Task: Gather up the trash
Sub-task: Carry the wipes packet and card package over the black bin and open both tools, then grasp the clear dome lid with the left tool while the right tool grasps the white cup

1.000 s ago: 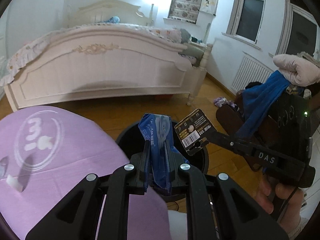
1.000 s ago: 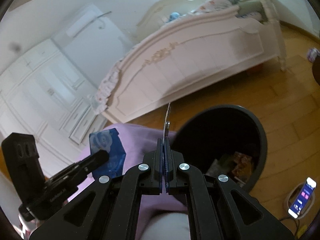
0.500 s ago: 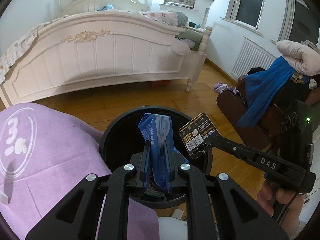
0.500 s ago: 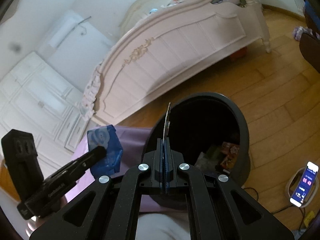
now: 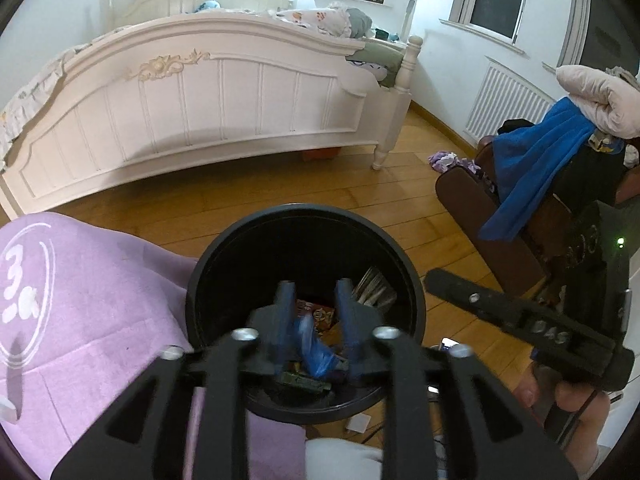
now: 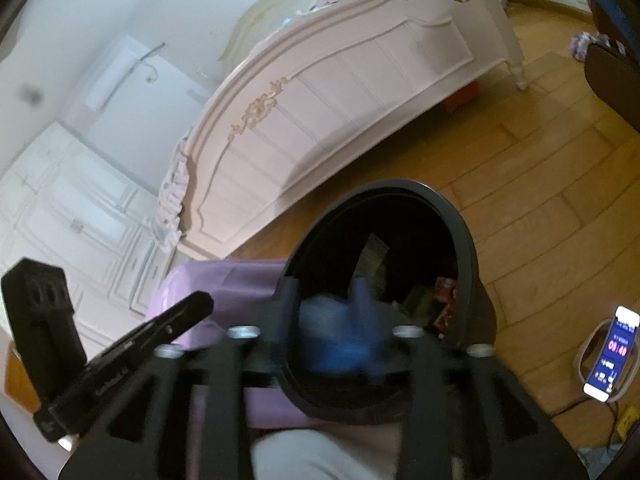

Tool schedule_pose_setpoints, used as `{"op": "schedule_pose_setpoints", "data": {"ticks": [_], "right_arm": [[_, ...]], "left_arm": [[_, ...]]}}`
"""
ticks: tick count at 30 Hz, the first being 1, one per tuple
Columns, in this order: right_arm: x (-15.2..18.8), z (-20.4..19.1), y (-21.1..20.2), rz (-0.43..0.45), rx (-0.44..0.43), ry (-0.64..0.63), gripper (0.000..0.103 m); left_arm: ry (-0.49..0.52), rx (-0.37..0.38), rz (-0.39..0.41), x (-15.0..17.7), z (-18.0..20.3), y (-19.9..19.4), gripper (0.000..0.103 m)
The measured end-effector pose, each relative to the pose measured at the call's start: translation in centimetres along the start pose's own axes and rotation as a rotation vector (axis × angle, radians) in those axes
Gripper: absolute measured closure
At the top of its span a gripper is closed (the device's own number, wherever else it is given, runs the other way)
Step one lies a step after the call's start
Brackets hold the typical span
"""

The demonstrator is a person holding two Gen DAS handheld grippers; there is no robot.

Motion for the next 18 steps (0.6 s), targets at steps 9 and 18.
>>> {"op": "schedule_pose_setpoints", "data": {"ticks": [9,18], "right_arm": [[0.7,-2.9,0.0,-0.018,-0.008,-0.041,0.041],[3.4,-10.9,3.7,-0.131,-0.055,-0.188,0.039]], "left_arm": [[-0.025,-0.027,0.080,0.5,-2.3,-3.7,0.033],[-0.212,-0.134,0.092,3.5,-12.0,-7.6,0.032]]}}
Point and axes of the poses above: each gripper's, at about its wrist camera, not at the fingertips, and y roughly the way its jaws point, z to its right, x to its underside, the point moved 3 cm from there along y, roughly the way its jaws point, and after that the axes turned 10 degrees about -x, right-handed, at the moved point
